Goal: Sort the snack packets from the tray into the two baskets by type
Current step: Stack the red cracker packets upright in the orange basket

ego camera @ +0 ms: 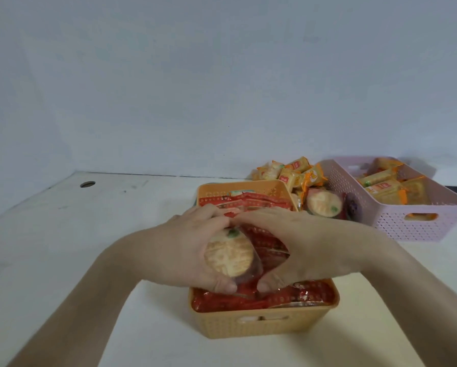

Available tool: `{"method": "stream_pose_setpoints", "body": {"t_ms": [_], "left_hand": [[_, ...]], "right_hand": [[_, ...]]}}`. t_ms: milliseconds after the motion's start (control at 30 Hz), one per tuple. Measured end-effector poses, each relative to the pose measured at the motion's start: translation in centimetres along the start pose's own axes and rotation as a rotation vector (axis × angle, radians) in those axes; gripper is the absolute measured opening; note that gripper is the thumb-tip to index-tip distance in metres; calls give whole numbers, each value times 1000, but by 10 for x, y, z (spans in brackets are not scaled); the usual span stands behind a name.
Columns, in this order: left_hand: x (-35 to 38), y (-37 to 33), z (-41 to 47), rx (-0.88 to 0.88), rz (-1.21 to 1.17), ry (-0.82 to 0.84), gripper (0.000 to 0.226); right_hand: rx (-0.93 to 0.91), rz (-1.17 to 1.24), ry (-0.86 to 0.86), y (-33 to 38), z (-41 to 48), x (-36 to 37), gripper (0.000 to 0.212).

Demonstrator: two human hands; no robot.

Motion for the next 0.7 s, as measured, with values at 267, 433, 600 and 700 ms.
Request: {"method": "stream_pose_setpoints", "body": {"t_ms": [267, 433, 600, 700], "left_hand": [[-28, 16, -2, -29, -665, -197, 56], [-64, 38, 18, -193, -876, -659, 40], [-36, 66, 45, -439, -597, -642, 30], [-22, 69, 52, -403, -683, -643, 47]], "right_hand": [[-223, 263, -335, 0, 2, -20, 50], [-247, 315, -782, -12, 18, -69, 11], [-114, 442, -894, -53, 52, -90, 18], [-54, 329, -784, -57, 76, -81, 16]]}}
Point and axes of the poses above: each hand's wrist, its own z-axis towards the middle knuckle, its own x-axis out of the palm, y = z × x, the point moved 6 cm from there along z, towards the middle knuckle, and after that the axes turned 13 degrees about z, right-handed, at the moved point
